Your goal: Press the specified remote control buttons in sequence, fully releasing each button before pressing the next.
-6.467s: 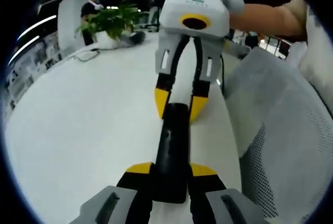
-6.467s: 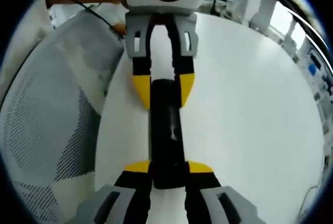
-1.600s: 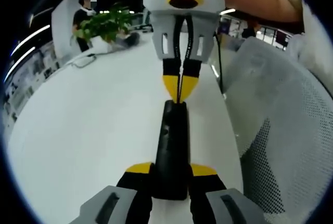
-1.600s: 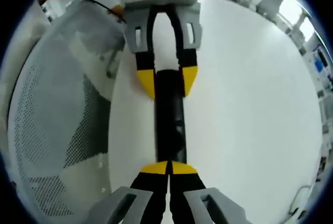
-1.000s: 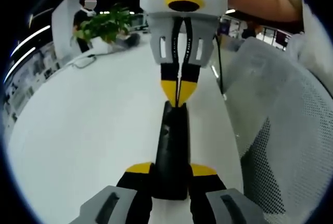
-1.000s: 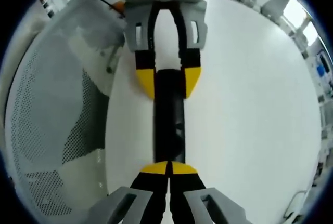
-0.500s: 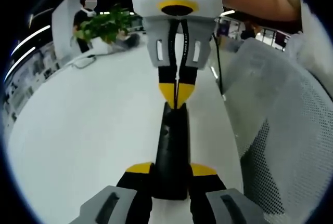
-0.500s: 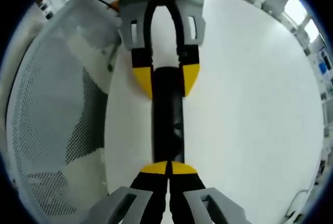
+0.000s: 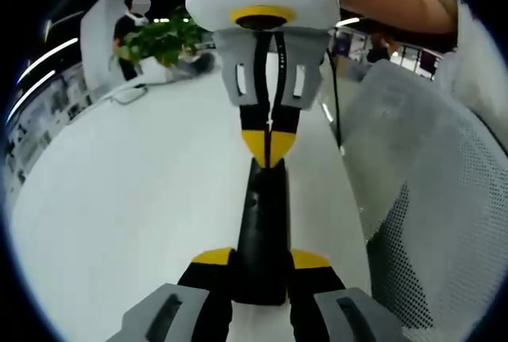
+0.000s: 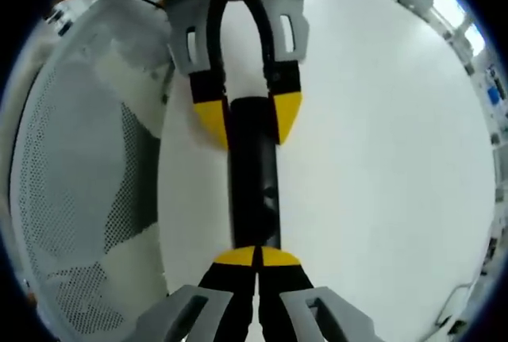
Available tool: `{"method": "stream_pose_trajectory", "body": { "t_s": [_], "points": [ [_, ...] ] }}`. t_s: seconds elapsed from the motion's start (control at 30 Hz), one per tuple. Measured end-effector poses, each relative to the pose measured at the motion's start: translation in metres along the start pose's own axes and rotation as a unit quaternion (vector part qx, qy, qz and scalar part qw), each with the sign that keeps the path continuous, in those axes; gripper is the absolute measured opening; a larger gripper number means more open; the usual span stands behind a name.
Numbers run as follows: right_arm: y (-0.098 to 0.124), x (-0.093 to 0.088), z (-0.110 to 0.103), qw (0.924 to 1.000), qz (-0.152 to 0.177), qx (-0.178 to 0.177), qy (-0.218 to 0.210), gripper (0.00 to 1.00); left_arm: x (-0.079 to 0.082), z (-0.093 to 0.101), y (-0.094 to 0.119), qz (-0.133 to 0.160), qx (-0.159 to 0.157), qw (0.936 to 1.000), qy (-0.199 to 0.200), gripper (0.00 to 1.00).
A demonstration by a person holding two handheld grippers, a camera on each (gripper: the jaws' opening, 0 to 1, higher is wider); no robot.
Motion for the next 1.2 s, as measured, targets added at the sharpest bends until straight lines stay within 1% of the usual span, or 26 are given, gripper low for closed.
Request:
{"method": "stream_pose_trajectory", "body": {
  "t_s": [0.13,0.23,0.37,0.6,0.7,0.83,1.0,1.2],
  "points": [
    [0.001,-0.002,-0.002,0.9999,0.01,-0.005,-0.009,0.0,0.0,-0.001,-0.001,-0.001,0.003,1.0,0.0,0.25],
    [0.003,-0.004,-0.005,0.9997,0.019,-0.01,-0.007,0.0,0.0,-0.001,-0.001,-0.003,0.002,1.0,-0.002,0.25],
    [0.003,-0.007,-0.003,0.9992,0.034,-0.012,-0.02,0.0,0.001,-0.001,-0.001,-0.005,0.0,1.0,-0.002,0.25],
    [0.004,-0.009,-0.004,0.9987,0.043,-0.016,-0.021,0.0,0.001,-0.001,-0.001,-0.003,0.001,1.0,-0.001,0.25],
    [0.005,-0.011,-0.005,0.9987,0.046,-0.012,-0.021,0.0,0.001,0.0,-0.001,-0.003,0.002,1.0,-0.001,0.25],
    [0.012,-0.013,-0.003,0.9983,0.052,-0.017,-0.018,0.0,0.0,0.0,-0.001,-0.002,0.002,1.0,-0.001,0.25],
    [0.024,-0.005,-0.003,0.9974,0.066,-0.027,-0.013,0.0,0.001,-0.001,-0.002,-0.004,0.001,1.0,-0.002,0.25],
    [0.027,0.002,-0.003,0.9973,0.069,-0.027,-0.002,0.0,0.001,0.0,-0.001,-0.004,0.001,1.0,-0.001,0.25]
  ]
}}
Point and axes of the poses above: the point that each gripper's makers call its tool centre point, and the gripper's own axes: y roughly backward along the fingers, z roughly to its right, x roughly out of its top, the point moved 9 cm from there along y, roughly backward along the fingers, and after that the axes turned 5 degrees about y, right-handed, at the moved point
